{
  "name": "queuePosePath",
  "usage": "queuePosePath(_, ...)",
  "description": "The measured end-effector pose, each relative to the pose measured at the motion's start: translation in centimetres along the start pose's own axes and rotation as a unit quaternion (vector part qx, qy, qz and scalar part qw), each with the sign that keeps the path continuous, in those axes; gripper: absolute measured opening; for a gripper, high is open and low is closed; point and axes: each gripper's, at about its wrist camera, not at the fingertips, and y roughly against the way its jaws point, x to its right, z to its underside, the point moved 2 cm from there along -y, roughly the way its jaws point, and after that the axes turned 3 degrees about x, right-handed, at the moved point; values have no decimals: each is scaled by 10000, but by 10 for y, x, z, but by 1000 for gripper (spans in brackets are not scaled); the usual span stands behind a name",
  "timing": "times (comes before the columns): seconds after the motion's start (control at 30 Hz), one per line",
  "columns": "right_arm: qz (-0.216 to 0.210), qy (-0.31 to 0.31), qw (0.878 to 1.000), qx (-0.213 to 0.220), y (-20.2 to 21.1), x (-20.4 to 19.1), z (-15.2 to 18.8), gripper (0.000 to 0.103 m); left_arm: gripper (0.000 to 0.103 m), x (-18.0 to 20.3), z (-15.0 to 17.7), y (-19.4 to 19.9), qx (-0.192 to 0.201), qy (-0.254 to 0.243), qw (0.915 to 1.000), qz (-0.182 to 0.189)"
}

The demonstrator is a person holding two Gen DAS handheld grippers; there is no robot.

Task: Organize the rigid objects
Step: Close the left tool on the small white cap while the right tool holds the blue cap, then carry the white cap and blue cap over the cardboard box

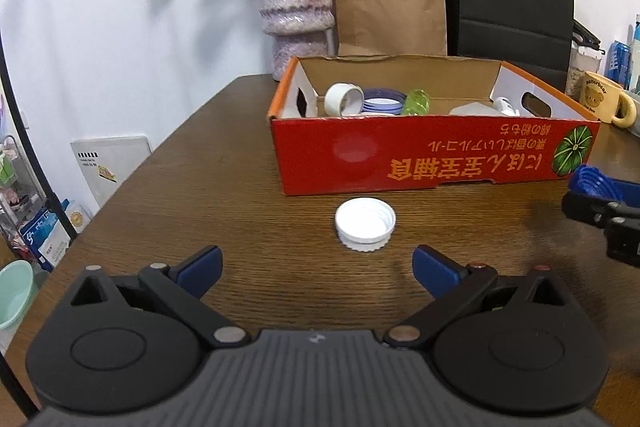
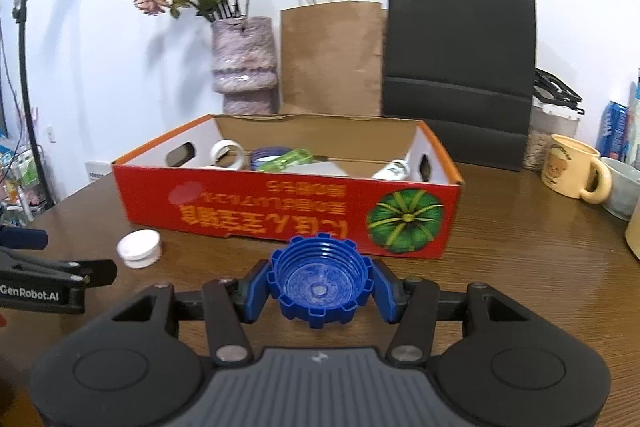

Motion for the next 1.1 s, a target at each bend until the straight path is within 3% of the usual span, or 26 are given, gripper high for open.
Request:
queuePosePath(0.6,90,74,9999,-43,-5,19,1,52,103,19,-10,-39,-273,29,9996,51)
queuePosePath(0.8,173,44,9998,-66,-11,21,0,52,71,20,-15,-50,-342,171,9990,251)
queuePosePath(0.87,195,21,9998,-68,-13,23,-1,52,54,20,-17,-50,-301,209,9989,303)
queuePosePath(0.9,203,12,9998,-71,-14,24,-2,52,41,19,-18,-50,-278,211,9989,319)
queuePosePath(1.1,231,6,9997,-44,-14,24,-2,52,41,21,-19,-44,-168,185,9990,368)
